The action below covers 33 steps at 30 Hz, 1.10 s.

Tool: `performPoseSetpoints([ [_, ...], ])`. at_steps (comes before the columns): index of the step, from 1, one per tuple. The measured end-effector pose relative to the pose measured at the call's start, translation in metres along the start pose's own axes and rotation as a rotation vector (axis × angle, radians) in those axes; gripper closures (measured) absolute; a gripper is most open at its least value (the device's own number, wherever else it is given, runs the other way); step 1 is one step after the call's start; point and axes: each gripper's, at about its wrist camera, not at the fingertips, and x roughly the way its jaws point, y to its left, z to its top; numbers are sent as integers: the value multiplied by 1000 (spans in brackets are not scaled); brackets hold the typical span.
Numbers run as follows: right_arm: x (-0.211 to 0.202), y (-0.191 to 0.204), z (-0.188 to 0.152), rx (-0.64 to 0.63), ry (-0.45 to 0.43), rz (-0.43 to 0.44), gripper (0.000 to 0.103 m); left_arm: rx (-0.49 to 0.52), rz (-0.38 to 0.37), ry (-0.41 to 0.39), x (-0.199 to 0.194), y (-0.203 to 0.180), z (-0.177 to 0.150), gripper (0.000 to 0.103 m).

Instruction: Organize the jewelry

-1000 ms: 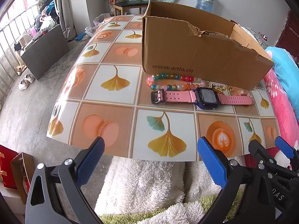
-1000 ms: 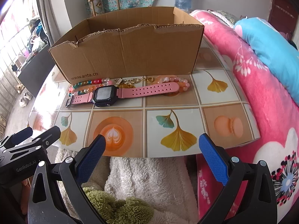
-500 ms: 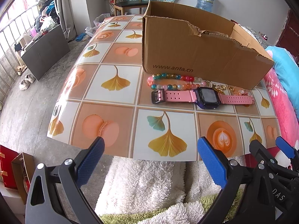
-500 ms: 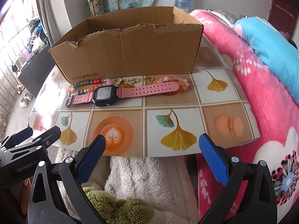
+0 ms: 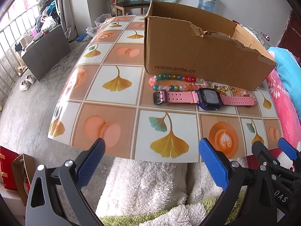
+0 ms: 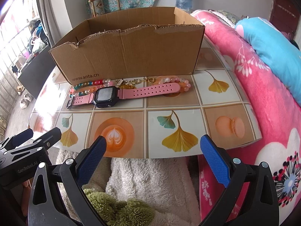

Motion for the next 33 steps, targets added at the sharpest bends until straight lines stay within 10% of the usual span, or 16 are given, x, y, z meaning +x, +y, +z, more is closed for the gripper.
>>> performPoseSetpoints([
  [33, 69, -20, 25, -35, 98, 1, 7, 165, -14, 58, 71, 34, 38, 5],
])
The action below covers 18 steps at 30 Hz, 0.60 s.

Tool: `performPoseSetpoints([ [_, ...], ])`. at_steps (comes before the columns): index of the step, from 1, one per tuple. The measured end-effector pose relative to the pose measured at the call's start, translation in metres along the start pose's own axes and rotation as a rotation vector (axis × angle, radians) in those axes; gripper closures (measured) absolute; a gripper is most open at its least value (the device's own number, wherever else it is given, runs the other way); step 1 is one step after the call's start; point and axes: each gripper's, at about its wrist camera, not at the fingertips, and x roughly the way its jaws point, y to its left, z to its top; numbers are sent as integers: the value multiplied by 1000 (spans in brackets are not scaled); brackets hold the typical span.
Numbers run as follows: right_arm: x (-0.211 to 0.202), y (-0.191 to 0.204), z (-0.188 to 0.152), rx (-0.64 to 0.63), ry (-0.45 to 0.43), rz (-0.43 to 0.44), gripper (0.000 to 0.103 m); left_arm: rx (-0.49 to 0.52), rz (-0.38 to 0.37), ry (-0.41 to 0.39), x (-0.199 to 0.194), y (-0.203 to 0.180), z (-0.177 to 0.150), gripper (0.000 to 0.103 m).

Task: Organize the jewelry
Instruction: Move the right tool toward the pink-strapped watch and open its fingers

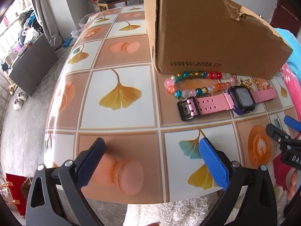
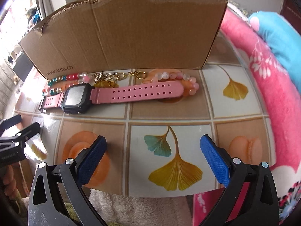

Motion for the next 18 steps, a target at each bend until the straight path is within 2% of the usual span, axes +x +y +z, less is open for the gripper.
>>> performPoseSetpoints([
  [9, 7, -10, 9, -3, 15, 6, 7, 66, -28, -32, 1, 5, 0, 5],
  [12, 6, -6, 8, -3, 20, 12, 7, 48, -93, -81, -9, 9, 0, 6],
  [16, 0, -11, 13, 16, 0, 62, 7, 40, -187, -129, -18, 8, 6, 22],
  [18, -6, -11, 17, 6, -45, 106, 10, 61, -210, -125, -17, 2, 10, 39],
])
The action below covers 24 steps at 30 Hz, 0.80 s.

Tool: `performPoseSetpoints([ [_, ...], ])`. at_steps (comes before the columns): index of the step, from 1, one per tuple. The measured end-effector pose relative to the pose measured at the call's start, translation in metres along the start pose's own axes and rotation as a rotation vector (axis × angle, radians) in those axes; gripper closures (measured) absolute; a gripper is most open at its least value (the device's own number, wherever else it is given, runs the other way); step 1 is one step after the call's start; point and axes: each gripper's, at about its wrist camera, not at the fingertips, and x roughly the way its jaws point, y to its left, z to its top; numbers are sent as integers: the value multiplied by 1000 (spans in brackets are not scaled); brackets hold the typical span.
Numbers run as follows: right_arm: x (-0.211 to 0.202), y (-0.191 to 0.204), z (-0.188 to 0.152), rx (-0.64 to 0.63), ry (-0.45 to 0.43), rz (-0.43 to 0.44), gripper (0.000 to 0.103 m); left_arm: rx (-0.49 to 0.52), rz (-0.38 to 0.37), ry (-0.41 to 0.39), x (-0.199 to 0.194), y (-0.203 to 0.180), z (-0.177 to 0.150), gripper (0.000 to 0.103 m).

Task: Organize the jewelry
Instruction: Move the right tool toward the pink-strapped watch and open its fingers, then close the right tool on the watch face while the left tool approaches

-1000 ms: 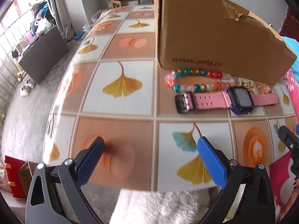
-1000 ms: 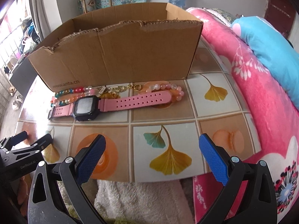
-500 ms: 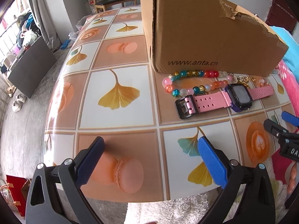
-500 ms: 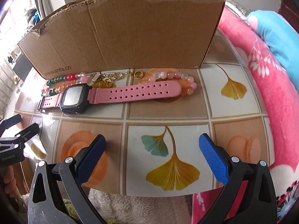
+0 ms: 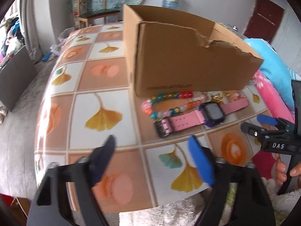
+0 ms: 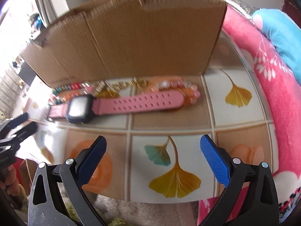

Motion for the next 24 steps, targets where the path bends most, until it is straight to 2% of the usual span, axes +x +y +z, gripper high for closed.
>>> performPoseSetpoints([
  [1, -2, 1, 2, -5, -13, 18, 14, 7, -8, 6, 1, -3, 1, 42],
  [3, -5, 4, 8, -28, -38, 69, 18, 14, -30, 14, 5, -7, 4, 59],
  [5, -5, 8, 15, -74, -53, 110, 27, 31, -41, 17, 7, -14, 6, 66],
  [9, -5, 16, 27, -156, -74, 221, 37, 55, -49, 19, 9, -22, 8, 82],
  [12, 0, 21, 36, -223, -74, 320, 43, 70, -34, 35, 15, -25, 8, 83],
  [14, 9, 23, 43, -272, -45, 372, 45, 66, -36, 41, 17, -24, 6, 84],
  [19, 29, 25, 46, -348, 49, 485, 45, 110, -21, 42, 19, -28, 6, 84],
  [20, 28, 41, 44, -346, 62, 501, 45, 116, -15, 42, 19, -29, 6, 84],
  [22, 27, 45, 47, -362, 60, 506, 45, 122, -10, 37, 19, -30, 6, 85],
  [23, 27, 45, 48, -371, 67, 504, 45, 128, 4, 31, 19, -32, 6, 90],
  [24, 27, 47, 49, -378, 75, 500, 45, 139, 12, 25, 19, -34, 5, 91],
])
